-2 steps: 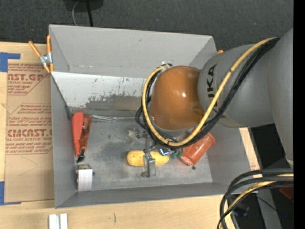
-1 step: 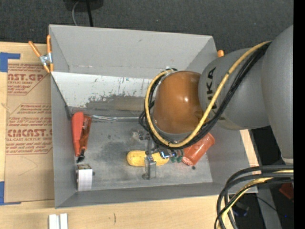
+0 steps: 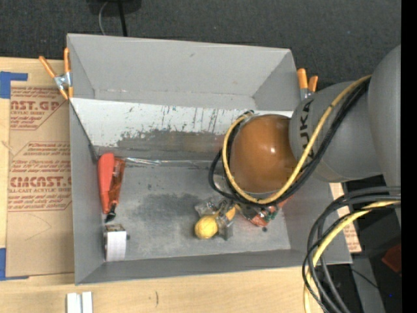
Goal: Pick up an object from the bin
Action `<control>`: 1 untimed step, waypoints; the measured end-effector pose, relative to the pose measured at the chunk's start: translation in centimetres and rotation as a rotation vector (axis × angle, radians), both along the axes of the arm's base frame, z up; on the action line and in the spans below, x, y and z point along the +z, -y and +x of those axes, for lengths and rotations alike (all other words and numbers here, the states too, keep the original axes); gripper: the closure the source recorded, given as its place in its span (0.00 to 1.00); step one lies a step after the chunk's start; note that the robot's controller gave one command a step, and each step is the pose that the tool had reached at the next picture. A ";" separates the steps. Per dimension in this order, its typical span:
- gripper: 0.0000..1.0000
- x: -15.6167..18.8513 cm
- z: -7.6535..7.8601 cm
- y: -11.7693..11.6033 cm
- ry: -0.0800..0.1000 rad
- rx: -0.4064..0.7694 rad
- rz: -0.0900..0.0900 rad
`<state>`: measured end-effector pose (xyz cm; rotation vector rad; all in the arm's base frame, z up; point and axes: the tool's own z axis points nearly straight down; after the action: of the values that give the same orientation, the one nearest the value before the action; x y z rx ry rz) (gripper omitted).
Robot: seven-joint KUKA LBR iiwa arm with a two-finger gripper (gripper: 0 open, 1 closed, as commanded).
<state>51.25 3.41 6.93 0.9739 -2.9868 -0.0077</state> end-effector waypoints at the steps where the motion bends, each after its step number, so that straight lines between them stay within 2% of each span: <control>1: 1.00 0.0 0.0 0.0 0.000 0.000 0.000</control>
Offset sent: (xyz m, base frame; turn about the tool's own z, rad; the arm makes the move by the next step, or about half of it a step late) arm 0.0019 0.0034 0.0222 -0.0104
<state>51.25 3.42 6.94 0.9744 -2.9868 -0.0083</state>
